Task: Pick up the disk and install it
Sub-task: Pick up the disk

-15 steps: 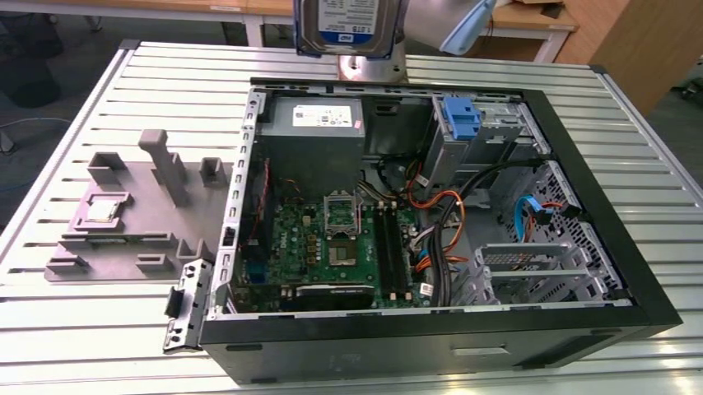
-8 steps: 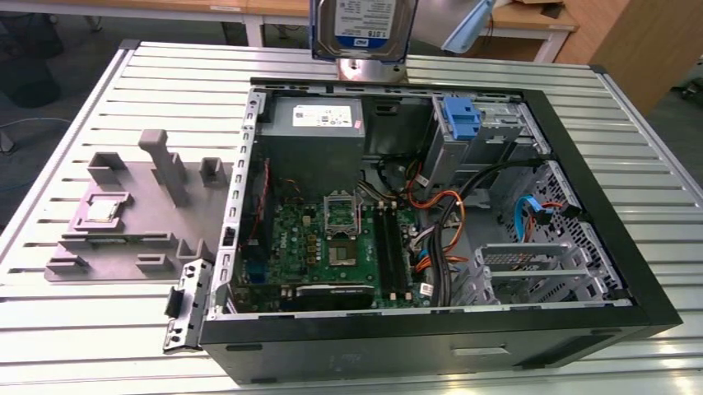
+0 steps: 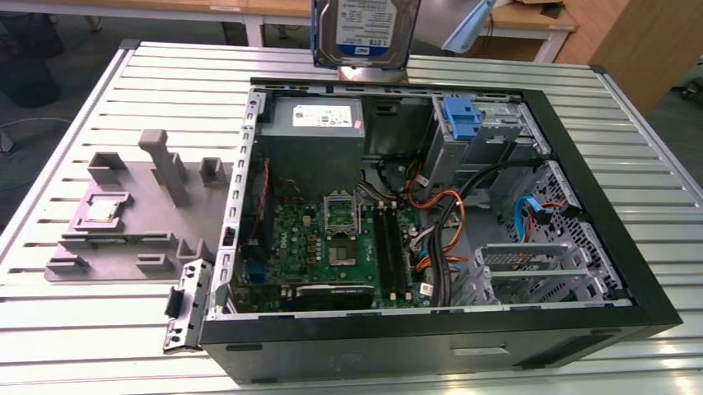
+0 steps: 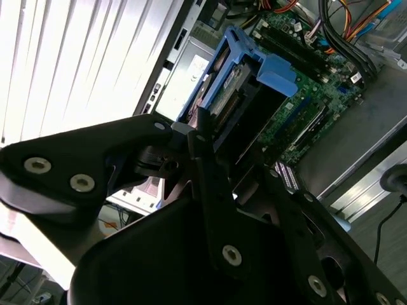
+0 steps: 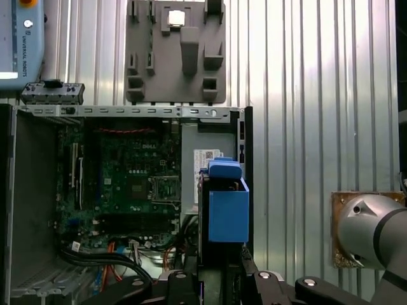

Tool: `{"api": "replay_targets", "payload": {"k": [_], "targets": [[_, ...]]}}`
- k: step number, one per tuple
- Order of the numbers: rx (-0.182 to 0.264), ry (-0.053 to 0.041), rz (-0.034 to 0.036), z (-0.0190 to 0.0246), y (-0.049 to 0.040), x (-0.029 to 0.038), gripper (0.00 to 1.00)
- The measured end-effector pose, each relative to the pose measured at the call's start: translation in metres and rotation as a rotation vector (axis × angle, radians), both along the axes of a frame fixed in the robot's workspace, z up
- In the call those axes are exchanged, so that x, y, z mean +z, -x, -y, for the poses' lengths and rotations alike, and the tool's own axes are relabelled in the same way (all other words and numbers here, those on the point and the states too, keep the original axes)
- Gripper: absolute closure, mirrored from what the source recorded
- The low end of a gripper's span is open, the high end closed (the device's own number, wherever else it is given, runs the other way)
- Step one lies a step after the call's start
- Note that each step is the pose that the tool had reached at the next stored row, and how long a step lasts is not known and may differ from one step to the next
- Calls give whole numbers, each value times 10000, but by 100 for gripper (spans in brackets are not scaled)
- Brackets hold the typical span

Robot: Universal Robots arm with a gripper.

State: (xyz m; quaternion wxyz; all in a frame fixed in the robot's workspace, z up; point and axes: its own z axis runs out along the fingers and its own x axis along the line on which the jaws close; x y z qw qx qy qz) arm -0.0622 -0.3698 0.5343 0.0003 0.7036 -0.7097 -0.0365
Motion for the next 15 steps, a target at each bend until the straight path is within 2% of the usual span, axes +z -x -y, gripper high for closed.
{"api": "replay_targets", "payload": {"k": [7, 15], "targets": [[0, 0, 11, 49, 0, -70, 65], [0, 1, 13, 142, -1, -152, 65]]}}
